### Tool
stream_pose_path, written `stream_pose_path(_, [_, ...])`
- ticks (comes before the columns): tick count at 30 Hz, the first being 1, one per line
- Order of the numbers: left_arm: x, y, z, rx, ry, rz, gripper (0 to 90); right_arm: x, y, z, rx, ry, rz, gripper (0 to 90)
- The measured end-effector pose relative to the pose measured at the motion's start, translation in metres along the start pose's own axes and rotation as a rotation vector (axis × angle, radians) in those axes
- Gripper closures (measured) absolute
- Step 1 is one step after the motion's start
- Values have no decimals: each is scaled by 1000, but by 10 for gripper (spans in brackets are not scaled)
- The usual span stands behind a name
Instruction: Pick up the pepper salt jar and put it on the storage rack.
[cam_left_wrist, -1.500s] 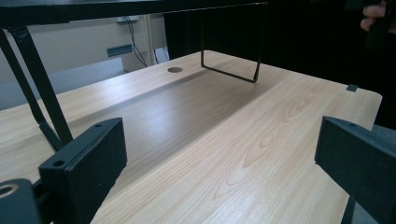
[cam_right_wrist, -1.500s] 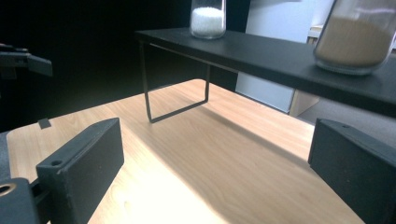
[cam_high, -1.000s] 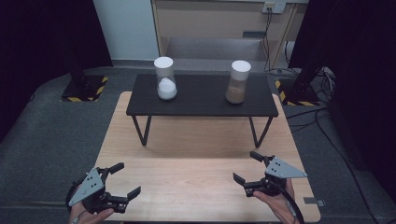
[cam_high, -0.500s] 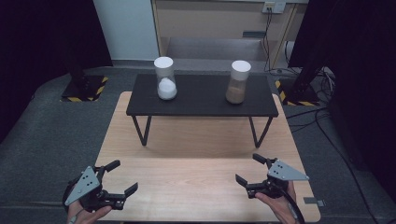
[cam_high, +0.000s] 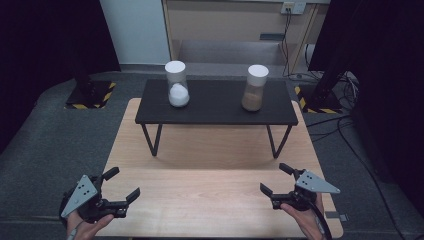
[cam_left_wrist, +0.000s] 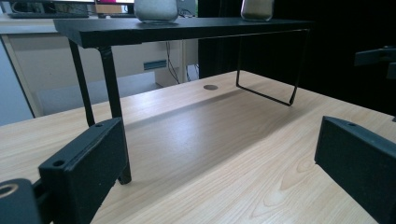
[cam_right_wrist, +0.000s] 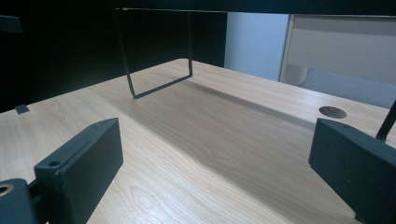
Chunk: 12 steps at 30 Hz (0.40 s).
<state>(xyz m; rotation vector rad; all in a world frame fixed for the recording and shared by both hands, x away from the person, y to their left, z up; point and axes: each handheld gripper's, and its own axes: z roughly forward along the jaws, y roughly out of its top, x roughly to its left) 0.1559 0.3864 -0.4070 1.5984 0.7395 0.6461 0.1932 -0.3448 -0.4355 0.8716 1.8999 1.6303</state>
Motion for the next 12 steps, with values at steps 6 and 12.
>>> stream_pose_path(6, [-1,-1,-2,-7,9,-3,12,0,-1,0,-3,-1,6,34])
stream_pose_path(12, [-7,1,0,4,-8,20,12,1,1,2,0,8,2,29])
